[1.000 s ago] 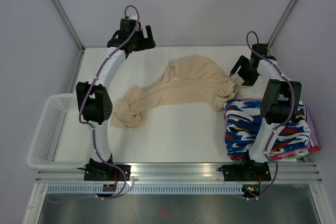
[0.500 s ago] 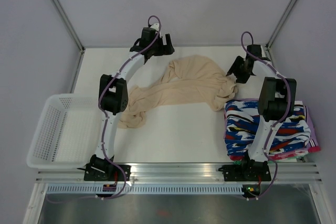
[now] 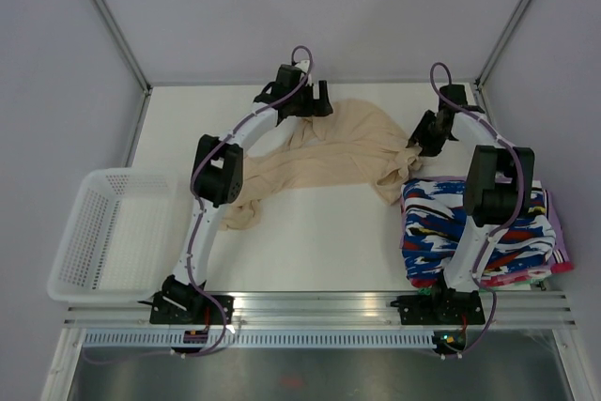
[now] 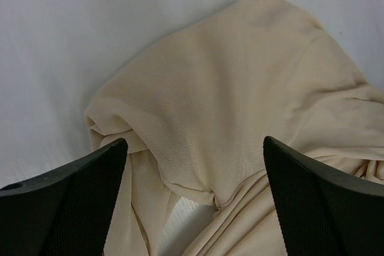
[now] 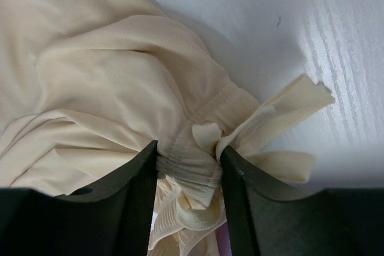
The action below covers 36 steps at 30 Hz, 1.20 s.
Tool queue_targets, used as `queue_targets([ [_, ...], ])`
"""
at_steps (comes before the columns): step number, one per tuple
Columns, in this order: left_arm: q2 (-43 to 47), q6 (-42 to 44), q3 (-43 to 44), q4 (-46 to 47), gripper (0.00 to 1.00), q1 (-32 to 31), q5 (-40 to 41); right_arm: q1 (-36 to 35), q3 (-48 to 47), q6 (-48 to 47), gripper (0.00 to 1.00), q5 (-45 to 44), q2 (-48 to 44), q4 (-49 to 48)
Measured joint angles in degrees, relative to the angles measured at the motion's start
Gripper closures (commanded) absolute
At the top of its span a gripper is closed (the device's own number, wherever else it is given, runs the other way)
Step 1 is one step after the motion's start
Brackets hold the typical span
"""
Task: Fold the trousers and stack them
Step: Flatten the trousers out
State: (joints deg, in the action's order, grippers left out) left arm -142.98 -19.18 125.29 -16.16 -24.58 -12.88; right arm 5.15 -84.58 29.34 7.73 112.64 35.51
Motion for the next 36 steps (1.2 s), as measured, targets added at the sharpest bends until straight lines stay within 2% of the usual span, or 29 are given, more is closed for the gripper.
queue_targets([
  [2, -0.74, 0.24, 0.00, 0.02, 0.06, -0.11, -0.24, 0.00, 0.94, 0.85, 0.58, 0.20, 0.04, -0.98],
  [5, -1.55, 0.61, 0.00, -0.17, 0.15, -0.02, -0.20, 0.00, 1.18, 1.51, 0.83, 0.39, 0.59, -1.68],
  [6, -1.75, 0.76, 0.00, -0.20, 0.24, 0.04, -0.13, 0.00, 1.09, 1.55, 0.95, 0.44, 0.85, -1.99],
  [7, -1.86, 0.79, 0.00, -0.31, 0.29, 0.09, -0.02, 0.00, 0.85, 1.66, 0.99, 0.48, 1.20, -1.95],
  [9, -1.97, 1.11, 0.00, -0.42, 0.41, 0.11, 0.44, 0.00, -0.33, 1.46, 1.00, 0.48, 2.27, -1.68],
  [12, -2.21, 0.76, 0.46, -0.50, 0.79, 0.07, 0.92, 0.00, -2.47, 0.57, 1.00, 0.48, 2.82, -1.05],
  [13, -2.62, 0.52, 1.22, -0.52, 0.98, 0.07, 1.31, 0.00, -3.45, 0.20, 1.00, 0.48, 2.82, -0.66],
  [18, -3.06, 0.35, 3.54, -1.68, 0.98, 0.11, 8.09, 0.00, -10.32, -1.86, 1.00, 1.18, 2.80, -0.33],
  [21, 0.52, 0.87, -0.28, -1.14, 0.98, 1.01, 13.88, -0.02, -15.02, -2.67, 1.00, 2.10, 2.51, -0.39],
  [26, 11.82, 2.99, -7.30, 0.09, 0.98, 5.92, 20.79, -0.04, -18.97, -4.94, 1.00, 4.66, -0.13, -2.05],
  [30, 25.40, 5.73, -16.44, 4.87, 0.98, 9.07, 23.76, 0.09, -12.59, -7.15, 1.00, 2.99, -6.71, -5.97],
  [33, 34.71, 7.43, -23.80, 8.81, 0.98, 8.00, 22.82, 1.18, -10.60, -8.17, 1.00, 2.32, -7.34, -6.84],
  [35, 36.57, 7.72, -25.05, 9.75, 0.93, 6.34, 21.92, 2.60, -10.71, -8.46, 1.00, 2.14, -4.55, -7.63],
  [36, 36.48, 7.74, -25.05, 10.03, 0.82, 5.51, 21.16, 3.43, -11.28, -8.44, 1.00, 2.05, -2.43, -7.72],
])
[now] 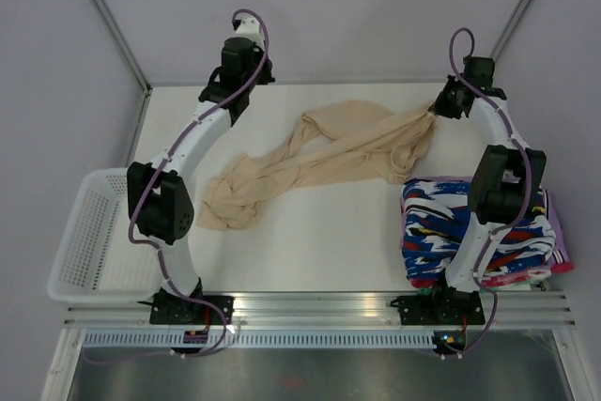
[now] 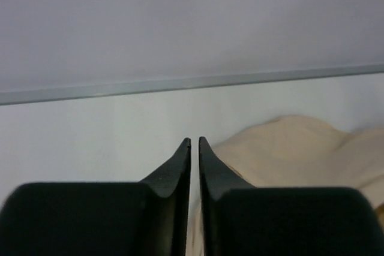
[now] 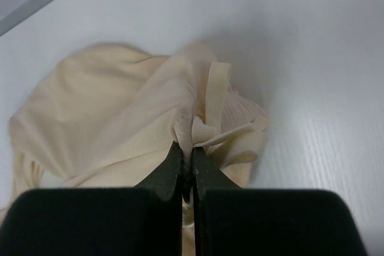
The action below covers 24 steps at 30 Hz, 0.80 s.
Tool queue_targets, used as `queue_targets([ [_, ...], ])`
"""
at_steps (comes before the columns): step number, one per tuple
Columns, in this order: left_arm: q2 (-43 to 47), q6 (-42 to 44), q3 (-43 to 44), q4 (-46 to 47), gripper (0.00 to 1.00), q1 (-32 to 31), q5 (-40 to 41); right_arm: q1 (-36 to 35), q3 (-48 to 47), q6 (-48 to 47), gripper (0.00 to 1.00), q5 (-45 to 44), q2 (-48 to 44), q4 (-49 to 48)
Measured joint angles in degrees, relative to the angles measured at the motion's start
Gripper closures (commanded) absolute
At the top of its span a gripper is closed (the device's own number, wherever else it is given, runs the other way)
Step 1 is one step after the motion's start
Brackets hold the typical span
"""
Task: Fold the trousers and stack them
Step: Flatten the trousers out
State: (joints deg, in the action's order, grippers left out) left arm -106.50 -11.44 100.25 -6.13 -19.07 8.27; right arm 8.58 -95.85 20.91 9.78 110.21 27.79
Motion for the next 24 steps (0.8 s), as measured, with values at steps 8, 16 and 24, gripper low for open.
queue_targets([
  [8, -13.70, 0.26, 0.48, -5.44, 0.37, -1.70, -5.95, 4.87, -12.13, -0.50, 1.00, -0.85, 17.09, 4.26],
  [16, -25.11, 0.92, 6.12, -13.75, 0.13, -1.31, -15.78, 5.46, -18.40, -1.99, 0.99, -0.85, 17.66, 5.62],
  [24, -25.14, 5.11, 6.12, -16.68, 0.24, -4.72, -20.22, 5.84, -18.08, -2.73, 0.99, -0.52, 17.66, 6.67],
])
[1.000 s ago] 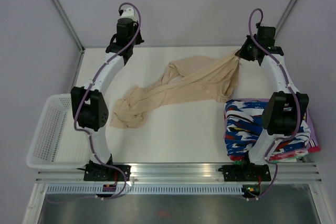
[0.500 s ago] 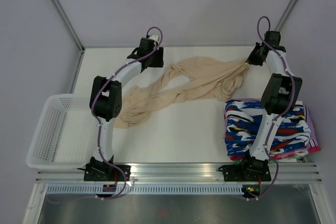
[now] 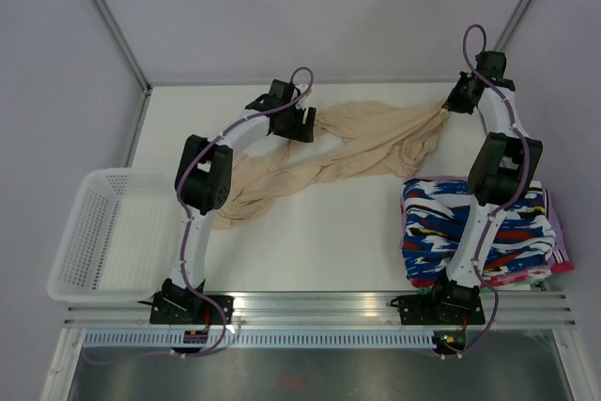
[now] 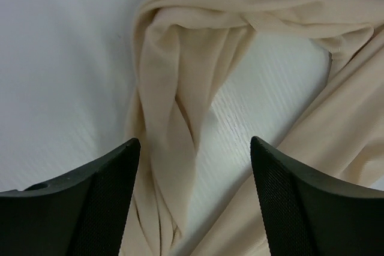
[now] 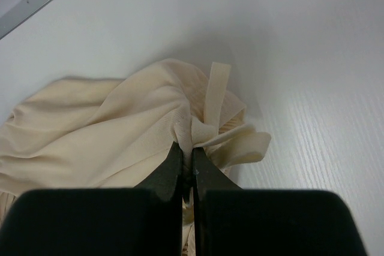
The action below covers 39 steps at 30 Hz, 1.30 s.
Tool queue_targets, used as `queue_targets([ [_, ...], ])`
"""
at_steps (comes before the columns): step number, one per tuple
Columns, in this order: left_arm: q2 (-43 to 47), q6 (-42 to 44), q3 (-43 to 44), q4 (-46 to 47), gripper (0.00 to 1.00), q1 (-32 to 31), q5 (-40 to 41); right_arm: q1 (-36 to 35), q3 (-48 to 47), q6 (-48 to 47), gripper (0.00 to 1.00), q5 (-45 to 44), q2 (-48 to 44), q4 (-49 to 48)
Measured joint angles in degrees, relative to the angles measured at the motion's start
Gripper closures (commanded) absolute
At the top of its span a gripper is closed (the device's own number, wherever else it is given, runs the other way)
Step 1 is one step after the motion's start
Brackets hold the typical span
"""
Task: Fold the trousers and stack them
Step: Flatten the trousers out
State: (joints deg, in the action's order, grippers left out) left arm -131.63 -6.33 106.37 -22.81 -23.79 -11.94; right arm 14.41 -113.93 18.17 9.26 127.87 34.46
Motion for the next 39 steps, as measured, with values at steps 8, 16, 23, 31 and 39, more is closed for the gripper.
queue_targets([
  [8, -3.32, 1.99, 3.41, -5.38, 0.98, -2.25, 9.57, 0.07, 0.02, 0.00, 1.00, 0.55, 0.00, 0.07],
  [16, -2.05, 7.41, 3.72, -6.58, 0.98, -0.63, 21.46, 0.70, 0.07, 0.74, 1.00, 1.60, 0.00, -0.04],
  [23, 14.75, 18.53, -5.42, 3.91, 0.98, 8.48, 26.75, 2.05, 2.71, 1.42, 0.98, 4.87, -1.36, -1.09],
  [31, 27.08, 25.51, -11.56, 8.55, 0.85, 4.94, 26.91, 0.98, 7.93, -1.38, 0.59, 11.78, -2.56, -0.37],
  [39, 23.06, 19.76, -12.85, 1.49, 0.00, 3.50, 28.04, 1.18, 5.22, -3.02, 0.02, 10.19, -2.84, 4.39],
])
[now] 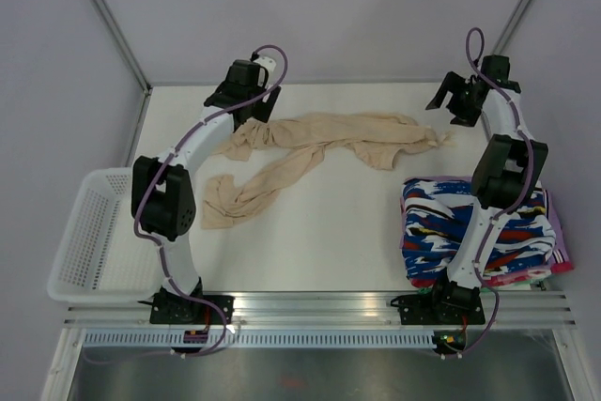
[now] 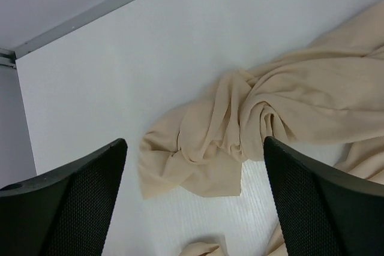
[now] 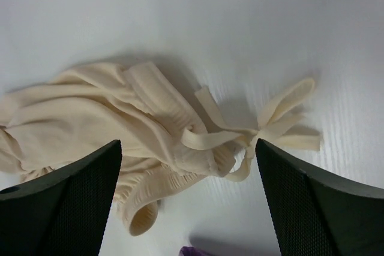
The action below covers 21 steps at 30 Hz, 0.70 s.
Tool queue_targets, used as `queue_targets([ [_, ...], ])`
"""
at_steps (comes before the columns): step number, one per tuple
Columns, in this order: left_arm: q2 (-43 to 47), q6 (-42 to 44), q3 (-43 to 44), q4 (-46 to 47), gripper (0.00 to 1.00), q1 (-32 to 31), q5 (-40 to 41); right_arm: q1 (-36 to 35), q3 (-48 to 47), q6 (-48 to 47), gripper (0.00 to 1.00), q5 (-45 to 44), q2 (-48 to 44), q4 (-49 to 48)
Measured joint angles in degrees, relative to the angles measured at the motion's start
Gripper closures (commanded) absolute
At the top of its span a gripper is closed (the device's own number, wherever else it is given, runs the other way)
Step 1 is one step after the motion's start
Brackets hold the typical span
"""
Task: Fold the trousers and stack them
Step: Flatten the trousers out
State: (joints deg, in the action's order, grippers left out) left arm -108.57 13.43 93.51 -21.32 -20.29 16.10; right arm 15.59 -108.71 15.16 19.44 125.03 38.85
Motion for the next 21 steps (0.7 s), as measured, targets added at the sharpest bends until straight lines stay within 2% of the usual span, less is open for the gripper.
queue_targets([
  [3, -2.40, -3.30, 7.39, -3.78, 0.00, 0.61, -0.24, 0.00, -5.51, -0.02, 0.03, -1.42, -0.07, 0.63],
  [6, -3.58, -6.14, 14.51, -5.27, 0.00, 0.46, -3.13, 0.02, -6.58, -0.02, 0.04, -2.64, -0.48, -1.22],
  [9, -3.45, -8.07, 18.75, -5.22, 0.00, -1.09, -8.90, 0.00, -6.51, 0.20, 0.12, -3.08, 0.74, -1.88],
  [15, -4.33, -12.09, 18.97, -5.81, 0.00, -7.76, -18.05, -0.39, -3.69, 2.08, 0.13, -0.09, 5.62, -3.76],
  [21, -8.74, -15.96, 18.97, -7.15, 0.00, -10.27, -16.33, -3.32, -3.58, 2.84, 0.19, 1.14, 10.56, -4.37],
])
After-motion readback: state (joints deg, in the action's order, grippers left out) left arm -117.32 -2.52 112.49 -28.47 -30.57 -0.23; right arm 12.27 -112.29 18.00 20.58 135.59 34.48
